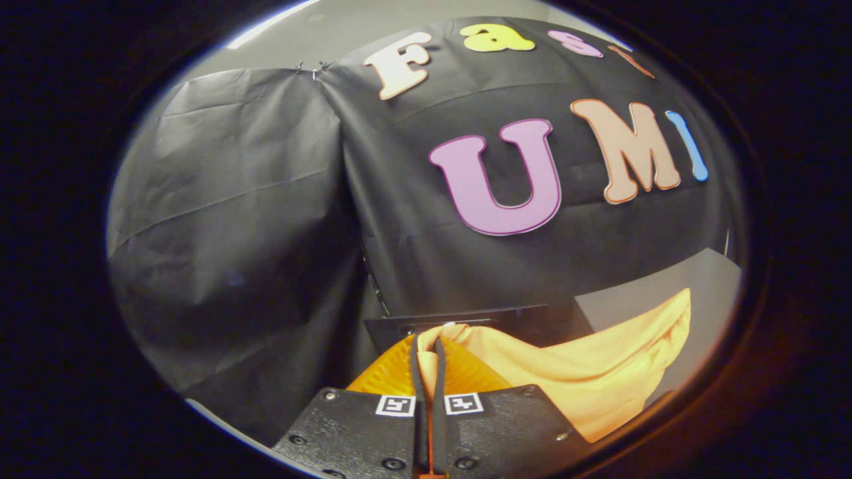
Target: Put the clothes into the washing machine and then close the washing machine lid.
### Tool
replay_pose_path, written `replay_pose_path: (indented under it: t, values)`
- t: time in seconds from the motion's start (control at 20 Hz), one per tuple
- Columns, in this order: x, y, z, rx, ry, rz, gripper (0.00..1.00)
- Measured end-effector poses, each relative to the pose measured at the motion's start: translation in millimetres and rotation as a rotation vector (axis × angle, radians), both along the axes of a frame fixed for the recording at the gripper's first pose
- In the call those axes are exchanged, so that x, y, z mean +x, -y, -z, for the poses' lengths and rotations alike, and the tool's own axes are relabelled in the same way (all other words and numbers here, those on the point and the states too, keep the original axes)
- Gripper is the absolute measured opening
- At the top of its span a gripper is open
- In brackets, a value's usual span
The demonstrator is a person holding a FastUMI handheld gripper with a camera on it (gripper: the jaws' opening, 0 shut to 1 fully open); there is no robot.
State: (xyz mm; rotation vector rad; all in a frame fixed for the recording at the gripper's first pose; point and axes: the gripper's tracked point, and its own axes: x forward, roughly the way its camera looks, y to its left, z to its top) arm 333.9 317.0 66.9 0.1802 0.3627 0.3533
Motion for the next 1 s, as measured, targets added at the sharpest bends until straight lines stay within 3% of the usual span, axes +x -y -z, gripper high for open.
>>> replay_pose_path:
  t: [0.3, 0.5, 0.75, 1.0]
  values:
    - [9.8, -28.0, 69.0, -0.075, -0.067, -0.038, 0.02]
    - [10.1, -41.3, 124.9, -0.045, -0.129, -0.044, 0.02]
    - [-1.9, -37.2, 196.2, -0.102, -0.209, -0.051, 0.02]
    - [-4.5, -20.4, 232.2, -0.092, -0.240, -0.008, 0.02]
